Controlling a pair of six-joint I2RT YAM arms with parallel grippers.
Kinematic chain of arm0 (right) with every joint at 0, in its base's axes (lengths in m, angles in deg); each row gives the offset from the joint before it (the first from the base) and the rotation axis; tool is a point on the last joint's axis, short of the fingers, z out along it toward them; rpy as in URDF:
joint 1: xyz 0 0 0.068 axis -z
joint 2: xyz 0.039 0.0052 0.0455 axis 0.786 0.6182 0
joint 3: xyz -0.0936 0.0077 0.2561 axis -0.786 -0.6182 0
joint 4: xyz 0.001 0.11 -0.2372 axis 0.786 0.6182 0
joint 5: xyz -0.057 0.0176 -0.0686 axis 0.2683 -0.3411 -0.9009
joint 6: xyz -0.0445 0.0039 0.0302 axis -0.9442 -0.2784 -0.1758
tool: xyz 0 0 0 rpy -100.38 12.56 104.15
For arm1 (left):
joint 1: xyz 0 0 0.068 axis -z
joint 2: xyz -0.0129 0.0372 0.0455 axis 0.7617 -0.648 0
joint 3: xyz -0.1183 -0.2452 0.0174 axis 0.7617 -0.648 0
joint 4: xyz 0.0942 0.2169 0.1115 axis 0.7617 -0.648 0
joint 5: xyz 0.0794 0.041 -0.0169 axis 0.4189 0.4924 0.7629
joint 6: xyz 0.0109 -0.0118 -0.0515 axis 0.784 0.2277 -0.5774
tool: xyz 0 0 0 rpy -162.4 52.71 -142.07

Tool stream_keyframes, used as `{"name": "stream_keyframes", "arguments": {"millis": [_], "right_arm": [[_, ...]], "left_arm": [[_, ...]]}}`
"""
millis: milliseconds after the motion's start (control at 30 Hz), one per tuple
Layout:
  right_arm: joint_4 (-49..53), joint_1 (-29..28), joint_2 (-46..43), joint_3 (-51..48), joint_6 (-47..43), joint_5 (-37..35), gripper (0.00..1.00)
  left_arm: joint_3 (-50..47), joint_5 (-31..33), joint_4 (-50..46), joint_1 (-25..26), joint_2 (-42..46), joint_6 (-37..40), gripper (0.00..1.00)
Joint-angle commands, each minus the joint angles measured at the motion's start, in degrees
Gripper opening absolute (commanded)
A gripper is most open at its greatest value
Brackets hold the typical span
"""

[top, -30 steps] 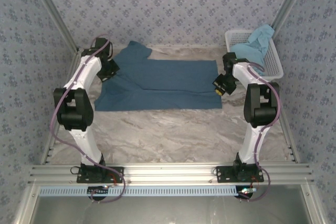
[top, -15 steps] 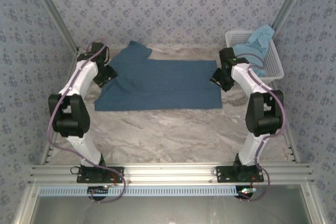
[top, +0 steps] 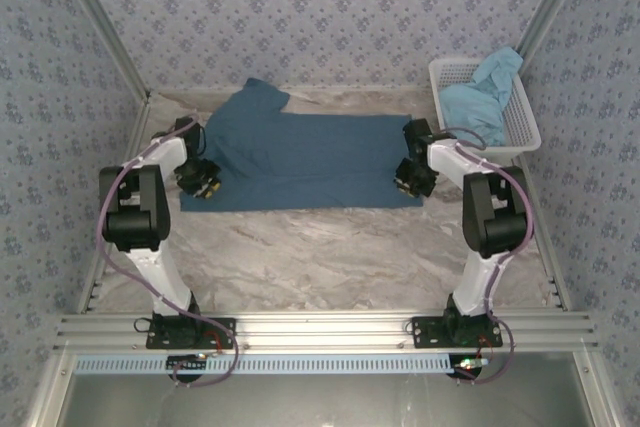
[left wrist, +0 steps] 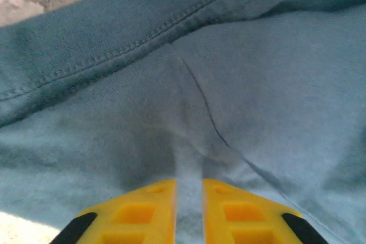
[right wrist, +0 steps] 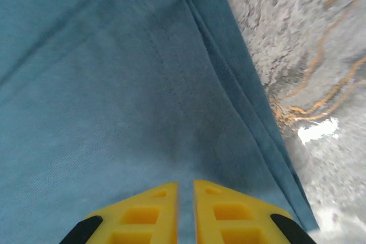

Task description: Fold and stack the t-shirts

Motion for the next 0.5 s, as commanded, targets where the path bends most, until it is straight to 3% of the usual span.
{"name": "stream_keyframes", "arguments": {"millis": [0, 233, 467], "right_arm": [[2.57, -0.25, 4.1, 2.67, -1.33, -0.61, 0.16], [8.22, -1.23, 3.9, -2.29, -2.01, -0.66, 0.17], [11.26, -2.98, -7.62, -15.13, -2.38, 3.59, 0.18]], "left_arm": [[-1.01, 2.73, -0.16, 0.1, -0.31, -2.45, 0.15], [-10.8, 6.66, -3.51, -0.16, 4.91, -5.76, 0.12], [-21.45, 7.37, -8.27, -0.89, 15.85, -5.92, 0.12]]}}
